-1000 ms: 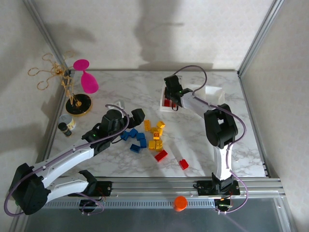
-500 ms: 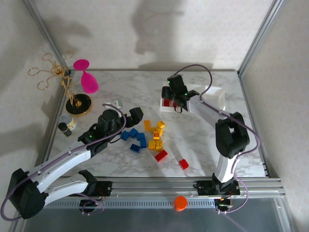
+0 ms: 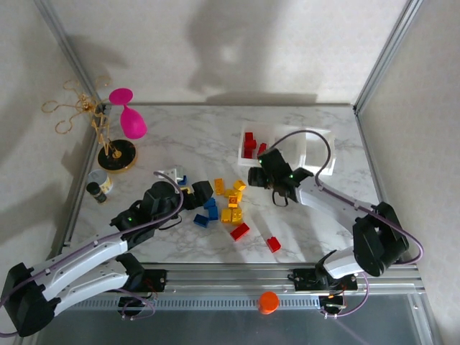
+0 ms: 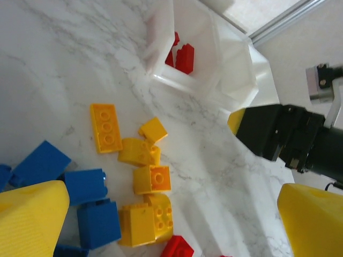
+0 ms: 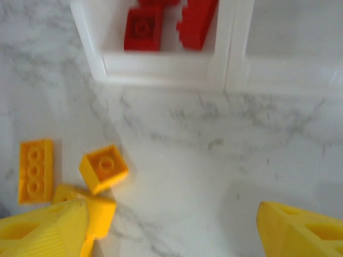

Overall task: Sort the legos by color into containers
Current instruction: Place the lego in the container, then pick up the lego from the bottom-center of the table.

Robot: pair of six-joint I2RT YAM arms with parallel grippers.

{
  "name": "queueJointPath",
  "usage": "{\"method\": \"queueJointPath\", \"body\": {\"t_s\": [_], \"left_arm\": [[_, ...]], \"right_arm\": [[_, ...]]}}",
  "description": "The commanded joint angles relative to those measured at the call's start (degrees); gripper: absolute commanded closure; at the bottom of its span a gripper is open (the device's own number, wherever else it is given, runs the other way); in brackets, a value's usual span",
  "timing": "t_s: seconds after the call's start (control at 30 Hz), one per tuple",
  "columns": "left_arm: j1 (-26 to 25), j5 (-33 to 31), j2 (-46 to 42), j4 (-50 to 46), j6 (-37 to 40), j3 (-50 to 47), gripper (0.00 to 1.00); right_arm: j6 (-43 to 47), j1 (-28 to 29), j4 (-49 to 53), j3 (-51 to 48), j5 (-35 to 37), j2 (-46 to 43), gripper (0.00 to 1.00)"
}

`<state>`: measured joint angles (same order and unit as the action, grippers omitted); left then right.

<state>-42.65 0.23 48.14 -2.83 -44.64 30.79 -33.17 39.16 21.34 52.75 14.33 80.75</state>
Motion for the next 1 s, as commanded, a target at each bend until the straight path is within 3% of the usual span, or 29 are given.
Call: {"method": "queueJointPath", "body": {"t_s": [0.0,0.4,0.77,0.97], "left_arm": [[-2.2,-0.7,-2.5,-0.3,-3.8,-2.5,0.00],[-9.4,-5.1,-4.4,0.8,-9.0,-5.9,0.00],[-13.1,-8.0,0.5,1.3,-8.5,-4.3,0.00],[-13.4,-8.8,0.6,1.1,-8.2,-4.3,0.00]], "right_arm": [[-6.2,3.5,3.7,-4.5,0.4,-3.3,0.17],[-20.1,11.2,9.2,-15.6,0.1,-6.8,0.12],[-25.1,19.1,8.1,-20.9,-5.0,-8.4,0.23],[-29.1,23.2,12.8,-19.8,-2.4,-6.5,0.33]]}}
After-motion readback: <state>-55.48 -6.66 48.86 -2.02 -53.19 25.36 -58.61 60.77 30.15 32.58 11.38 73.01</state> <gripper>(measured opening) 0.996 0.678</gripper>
